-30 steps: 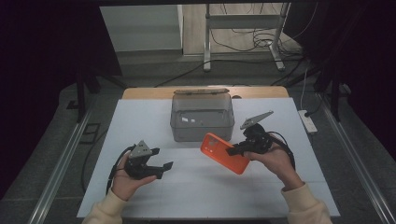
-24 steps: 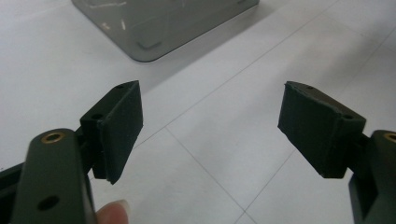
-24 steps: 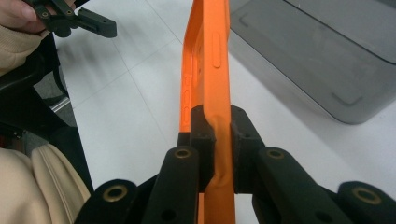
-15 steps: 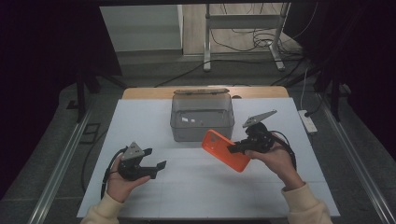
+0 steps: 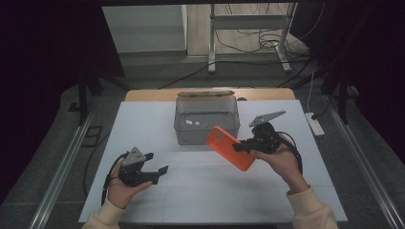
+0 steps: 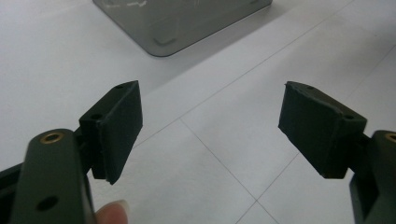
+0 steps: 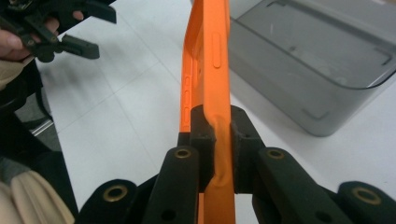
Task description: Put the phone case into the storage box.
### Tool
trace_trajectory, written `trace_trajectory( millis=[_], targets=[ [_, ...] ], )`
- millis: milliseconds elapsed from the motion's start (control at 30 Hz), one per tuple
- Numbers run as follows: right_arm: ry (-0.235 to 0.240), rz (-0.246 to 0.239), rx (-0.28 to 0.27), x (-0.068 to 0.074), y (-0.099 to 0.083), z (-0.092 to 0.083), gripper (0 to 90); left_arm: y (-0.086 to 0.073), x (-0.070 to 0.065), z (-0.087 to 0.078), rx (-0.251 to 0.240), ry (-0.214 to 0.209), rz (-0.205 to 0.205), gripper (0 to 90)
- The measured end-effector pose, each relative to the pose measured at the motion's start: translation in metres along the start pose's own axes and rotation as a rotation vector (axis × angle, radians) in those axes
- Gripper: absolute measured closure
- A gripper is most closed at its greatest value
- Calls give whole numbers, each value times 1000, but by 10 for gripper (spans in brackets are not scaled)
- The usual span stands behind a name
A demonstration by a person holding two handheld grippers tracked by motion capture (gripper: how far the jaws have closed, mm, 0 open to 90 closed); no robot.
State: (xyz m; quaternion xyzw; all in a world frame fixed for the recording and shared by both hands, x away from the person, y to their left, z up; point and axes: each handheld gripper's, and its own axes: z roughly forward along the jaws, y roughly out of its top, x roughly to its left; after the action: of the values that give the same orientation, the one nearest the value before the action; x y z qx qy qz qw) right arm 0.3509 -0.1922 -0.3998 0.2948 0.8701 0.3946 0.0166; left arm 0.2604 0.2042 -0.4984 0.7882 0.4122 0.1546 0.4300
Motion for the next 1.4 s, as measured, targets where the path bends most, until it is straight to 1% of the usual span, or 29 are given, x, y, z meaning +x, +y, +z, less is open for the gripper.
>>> trace_trajectory(
  millis=[100, 233, 300, 500, 667, 800, 933, 1167, 1267, 1300, 1400],
  targets=[
    [-13, 2, -21, 1, 4, -5, 825, -1, 1, -1, 0, -3, -1, 220],
    [-38, 16, -57, 1, 14, -12, 825, -1, 2, -2, -9, -8, 2, 220],
    [-64, 14, -62, 3, 22, -14, 825, -1, 1, -2, -10, -11, 5, 220],
    [-116, 6, -74, 7, 41, -18, 825, -1, 1, -2, -10, -14, 1, 221],
    [-173, 17, -88, 5, 54, -19, 825, -1, 1, -1, -7, -14, 4, 221],
    [-223, 30, -92, 1, 61, -17, 824, -2, 1, -1, -5, -14, 4, 221],
    [-271, 48, -110, -8, 66, -14, 823, -2, 1, -1, -6, -15, 3, 221],
    [-293, 98, -128, -21, 72, -8, 823, -2, 1, 0, -1, -16, -1, 222],
    [-317, 88, -124, -24, 76, -5, 822, -2, 1, 0, -2, -15, -1, 222],
    [-323, 98, -124, -25, 78, -4, 822, -2, 1, 0, -3, -16, -2, 222],
    [-329, 106, -124, -27, 82, 0, 822, -2, 1, 0, -4, -14, -2, 222]
  ],
)
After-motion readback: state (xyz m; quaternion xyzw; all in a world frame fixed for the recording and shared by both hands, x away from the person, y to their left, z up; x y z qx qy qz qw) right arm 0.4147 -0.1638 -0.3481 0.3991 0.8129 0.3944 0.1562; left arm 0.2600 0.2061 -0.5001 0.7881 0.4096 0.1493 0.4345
